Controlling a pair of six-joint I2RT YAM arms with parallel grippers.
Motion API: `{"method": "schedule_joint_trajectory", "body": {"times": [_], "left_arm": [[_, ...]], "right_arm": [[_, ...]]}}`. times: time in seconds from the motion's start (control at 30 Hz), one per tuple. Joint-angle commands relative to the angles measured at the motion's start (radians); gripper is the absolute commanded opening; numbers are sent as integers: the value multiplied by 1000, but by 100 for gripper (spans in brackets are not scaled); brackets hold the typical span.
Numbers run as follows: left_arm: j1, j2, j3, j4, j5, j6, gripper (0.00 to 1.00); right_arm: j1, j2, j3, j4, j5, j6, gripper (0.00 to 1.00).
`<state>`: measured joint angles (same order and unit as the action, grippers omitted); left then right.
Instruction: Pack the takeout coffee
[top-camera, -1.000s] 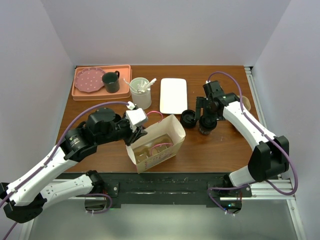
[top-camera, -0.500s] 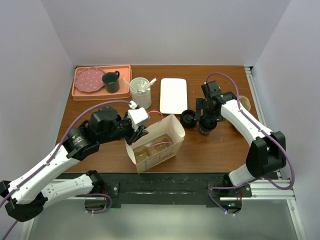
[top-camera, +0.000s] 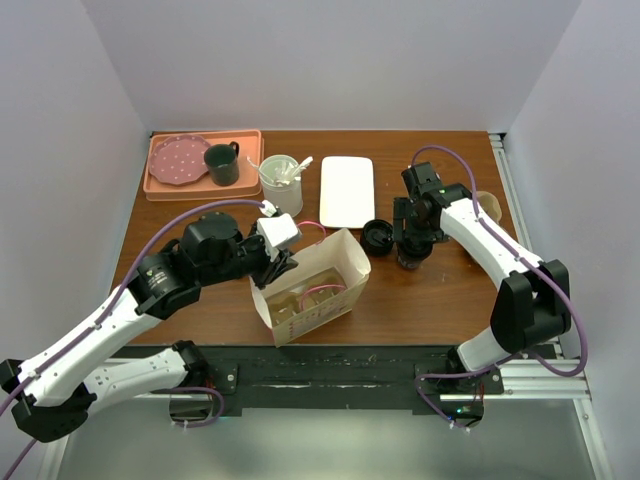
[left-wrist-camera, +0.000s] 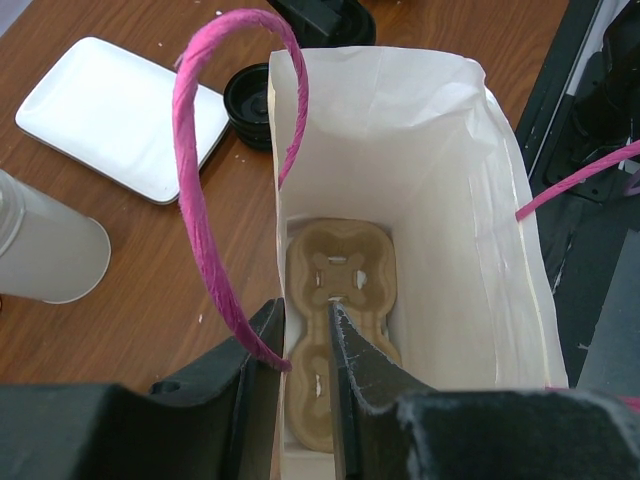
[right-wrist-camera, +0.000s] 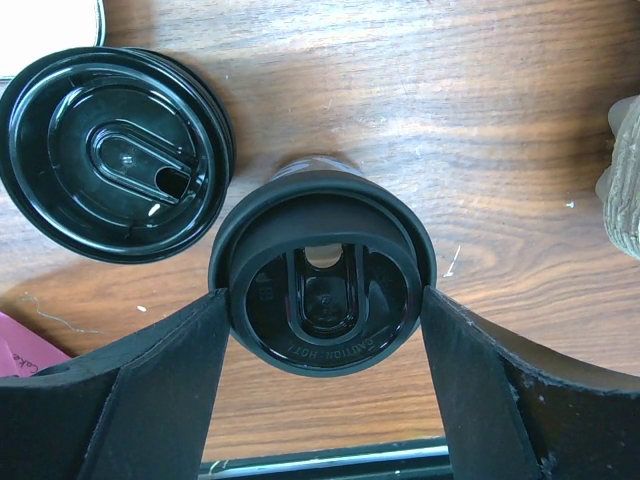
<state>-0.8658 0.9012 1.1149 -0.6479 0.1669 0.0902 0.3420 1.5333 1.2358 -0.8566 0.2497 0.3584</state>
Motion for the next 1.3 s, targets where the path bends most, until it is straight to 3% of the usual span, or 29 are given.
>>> {"method": "schedule_joint_trajectory", "body": {"times": [0.0,0.1,0.27,0.37,0.5,0.7,1.0,1.27], "left_arm": [[-4,1,39,45,-6,14,29],[-4,2,39,50,-6,17,29],[-4,4,42,57,-12,10,30],[-4,24,100,44,-104,-16,42],[-4,47,218,-21,-298,-82,47],[-4,12,347,-194,-515,-326,59],[-4,-24,407,-597,-603,-797,57],[-4,-19,289,-559,-537,-875,52]], "right_arm": [[3,-4,-1,2,23,-1,77],[3,-1,-13,4,31,2,77],[3,-5,-3,-7,40,-1,66],[2,-15,51,-33,43,-16,64],[3,-28,138,-80,46,-62,62],[3,-50,228,-131,22,-101,58],[5,-71,465,-194,-59,-160,55],[6,-47,746,-283,-173,-246,54]]}}
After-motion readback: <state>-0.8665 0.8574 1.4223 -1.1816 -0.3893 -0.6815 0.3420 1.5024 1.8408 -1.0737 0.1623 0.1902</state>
